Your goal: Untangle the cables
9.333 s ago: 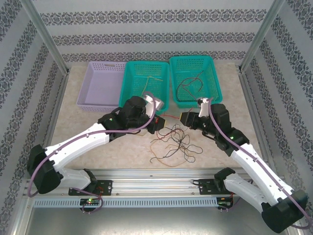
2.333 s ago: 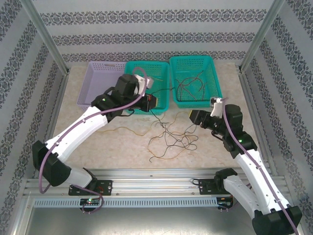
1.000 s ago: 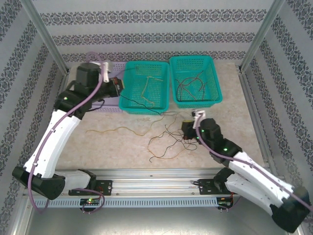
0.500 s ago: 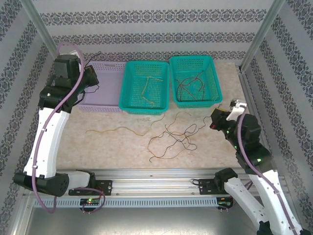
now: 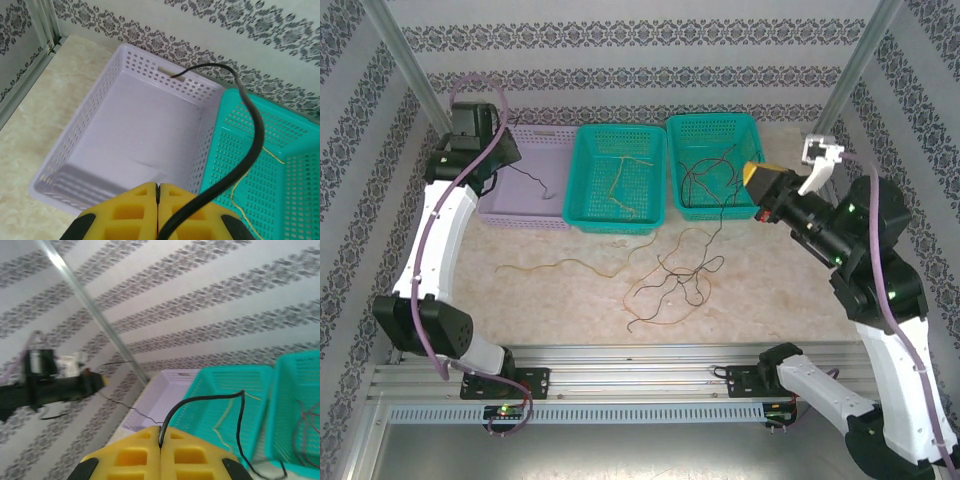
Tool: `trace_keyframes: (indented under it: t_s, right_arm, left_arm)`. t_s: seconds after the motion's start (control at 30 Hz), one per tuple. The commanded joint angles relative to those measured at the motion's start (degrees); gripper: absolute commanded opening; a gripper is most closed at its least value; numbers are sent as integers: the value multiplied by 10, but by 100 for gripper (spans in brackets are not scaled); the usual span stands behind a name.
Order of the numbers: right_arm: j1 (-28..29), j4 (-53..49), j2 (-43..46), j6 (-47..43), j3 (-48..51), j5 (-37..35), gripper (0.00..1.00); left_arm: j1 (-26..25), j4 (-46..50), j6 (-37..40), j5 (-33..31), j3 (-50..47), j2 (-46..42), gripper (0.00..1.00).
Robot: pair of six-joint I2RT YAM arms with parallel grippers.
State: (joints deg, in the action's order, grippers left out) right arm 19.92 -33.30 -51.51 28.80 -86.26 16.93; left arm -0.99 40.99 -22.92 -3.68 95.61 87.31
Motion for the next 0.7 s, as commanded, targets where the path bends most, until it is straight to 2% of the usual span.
trace_keyframes:
  t_s: [0.0,0.1,0.37,0.43,0.5,0.67]
  right_arm:
    - [18,-6,-34,10,-79,56,0]
    - [39,-26,-80,9,-161,72,0]
    - [70,-103,-226,-1,-385,112,0]
    - [78,-117,-260,2,-436,127,0]
    - [83,-130,-291,4,-480,136,0]
    - [83,-172,-373,9,-607,166,0]
  left_arm:
    - [7,-28,7,-9,0,28,0]
    - [8,-41,5,-6,-19,46,0]
    - [8,-68,-18,64,-71,101,1]
    - [8,-61,-23,75,-69,116,10]
    - [8,-61,-29,84,-70,123,23]
    - [8,-51,-34,104,-64,119,67]
